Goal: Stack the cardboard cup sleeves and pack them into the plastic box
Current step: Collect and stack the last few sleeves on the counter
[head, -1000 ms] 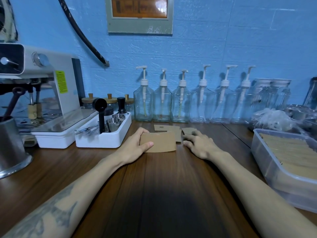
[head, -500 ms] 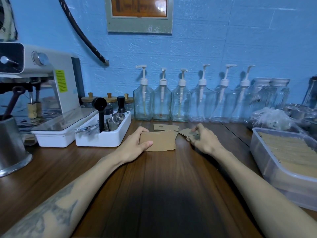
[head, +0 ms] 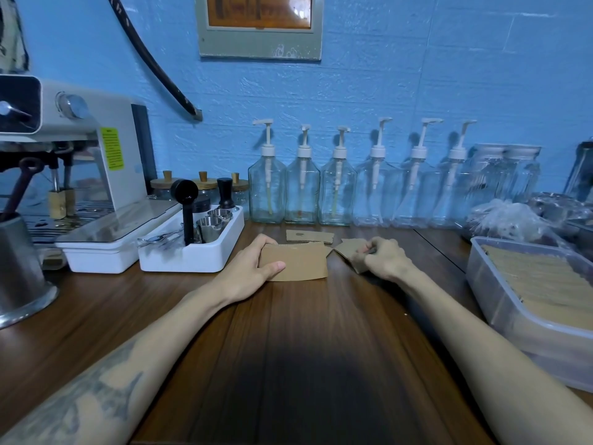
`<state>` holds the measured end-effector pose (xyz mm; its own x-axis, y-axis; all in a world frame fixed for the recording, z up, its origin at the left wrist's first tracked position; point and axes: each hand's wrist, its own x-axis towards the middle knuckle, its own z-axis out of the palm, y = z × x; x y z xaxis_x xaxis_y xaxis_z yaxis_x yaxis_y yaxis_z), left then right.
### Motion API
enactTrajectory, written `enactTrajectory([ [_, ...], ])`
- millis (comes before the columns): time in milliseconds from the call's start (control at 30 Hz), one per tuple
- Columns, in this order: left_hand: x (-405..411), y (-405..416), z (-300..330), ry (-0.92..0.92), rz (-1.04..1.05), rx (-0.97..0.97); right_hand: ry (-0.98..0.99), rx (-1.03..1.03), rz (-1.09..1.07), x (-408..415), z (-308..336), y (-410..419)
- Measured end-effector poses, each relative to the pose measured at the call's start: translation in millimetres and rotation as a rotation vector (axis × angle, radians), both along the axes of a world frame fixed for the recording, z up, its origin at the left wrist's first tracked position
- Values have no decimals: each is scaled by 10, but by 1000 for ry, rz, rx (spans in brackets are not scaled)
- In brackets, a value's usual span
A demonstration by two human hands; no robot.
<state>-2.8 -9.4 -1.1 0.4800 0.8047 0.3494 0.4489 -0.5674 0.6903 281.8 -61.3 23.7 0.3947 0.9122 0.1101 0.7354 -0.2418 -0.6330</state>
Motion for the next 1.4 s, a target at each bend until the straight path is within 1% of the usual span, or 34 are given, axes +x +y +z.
enactTrajectory([
  [67, 0, 6, -5, -4, -1, 0, 87, 88, 22, 33, -16, 9],
  [167, 1, 7, -4, -8, -3, 6, 179, 175, -10, 56, -6, 31],
  [267, -1, -2, -1, -6, 0, 15, 322, 213, -30, 70, 22, 39],
  [333, 2, -13, 3, -2, 5, 24, 374, 242, -4, 69, 39, 43],
  [433, 13, -22, 9, -7, 31, 27, 476, 316, 62, 14, 76, 12],
  [567, 4, -10, 10, -5, 81, 22, 700, 356, 249, -116, 120, -71],
  [633, 0, -11, 10, -5, 72, 24, 762, 355, 342, -193, 126, -108],
  [700, -4, -4, 10, 8, 60, 17, 772, 342, 404, -275, 118, -129],
  [767, -10, 6, 4, 23, 52, -5, 730, 332, 404, -355, 96, -126],
  [867, -7, 5, -1, 0, 31, -48, 609, 329, 301, -426, 50, -107],
  [900, -2, -1, 5, -6, 28, -62, 513, 333, 258, -426, 29, -89],
  [1000, 13, -20, 15, -28, 9, -111, 107, 283, 178, -425, -36, -78],
  [1067, 14, -23, 4, -32, -4, -100, -51, 237, 177, -453, -66, -93],
  [1167, 11, -16, -6, -8, -14, -32, -197, 234, 217, -496, -68, -109],
  [1333, 14, -13, 1, -11, -35, 6, -291, 313, 437, -509, -60, -133],
  [1400, 28, -15, 2, -21, -53, -4, -352, 292, 494, -542, -83, -130],
])
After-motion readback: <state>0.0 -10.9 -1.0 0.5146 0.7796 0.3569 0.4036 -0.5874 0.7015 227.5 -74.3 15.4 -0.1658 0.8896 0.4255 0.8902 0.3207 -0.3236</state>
